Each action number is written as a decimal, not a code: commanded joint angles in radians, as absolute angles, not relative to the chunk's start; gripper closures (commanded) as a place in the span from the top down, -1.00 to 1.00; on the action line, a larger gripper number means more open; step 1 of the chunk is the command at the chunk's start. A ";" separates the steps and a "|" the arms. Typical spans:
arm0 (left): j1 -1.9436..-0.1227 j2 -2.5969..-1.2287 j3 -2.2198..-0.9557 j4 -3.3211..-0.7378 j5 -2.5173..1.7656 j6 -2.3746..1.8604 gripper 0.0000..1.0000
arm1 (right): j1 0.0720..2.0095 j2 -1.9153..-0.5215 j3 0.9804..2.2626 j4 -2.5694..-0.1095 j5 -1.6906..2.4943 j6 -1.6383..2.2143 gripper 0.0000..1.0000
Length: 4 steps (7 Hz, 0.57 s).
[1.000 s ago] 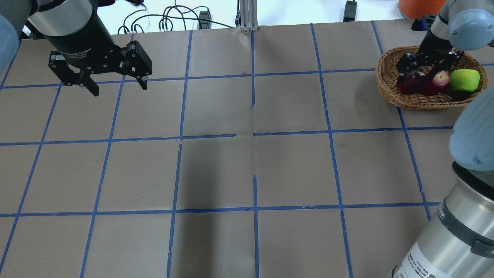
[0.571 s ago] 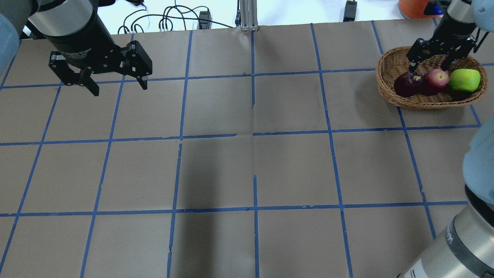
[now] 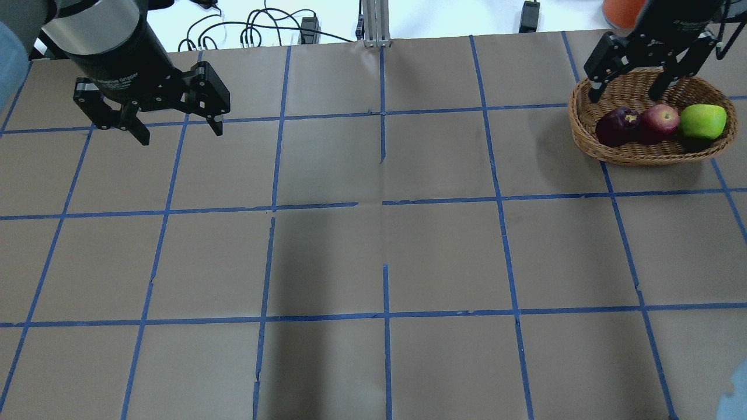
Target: Put all apples into basket
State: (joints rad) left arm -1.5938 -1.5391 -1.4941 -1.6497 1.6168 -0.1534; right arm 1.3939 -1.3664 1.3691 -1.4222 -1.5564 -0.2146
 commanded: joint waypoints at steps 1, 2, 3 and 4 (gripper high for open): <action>-1.594 -1.539 -1.494 -1.651 1.617 -0.153 1.00 | 1.486 -1.481 1.457 -1.420 -1.555 -0.062 1.00; -1.594 -1.539 -1.494 -1.651 1.617 -0.153 1.00 | 1.497 -1.500 1.468 -1.413 -1.551 0.001 1.00; -1.592 -1.539 -1.494 -1.649 1.617 -0.153 1.00 | 1.535 -1.503 1.471 -1.411 -1.555 0.023 1.00; -1.594 -1.539 -1.494 -1.649 1.617 -0.153 1.00 | 1.573 -1.509 1.477 -1.410 -1.555 0.025 1.00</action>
State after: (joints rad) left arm -1.5932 -1.5386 -1.4941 -1.6496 1.6168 -0.1534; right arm 1.5296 -1.4986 1.4685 -1.4121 -1.5543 0.0050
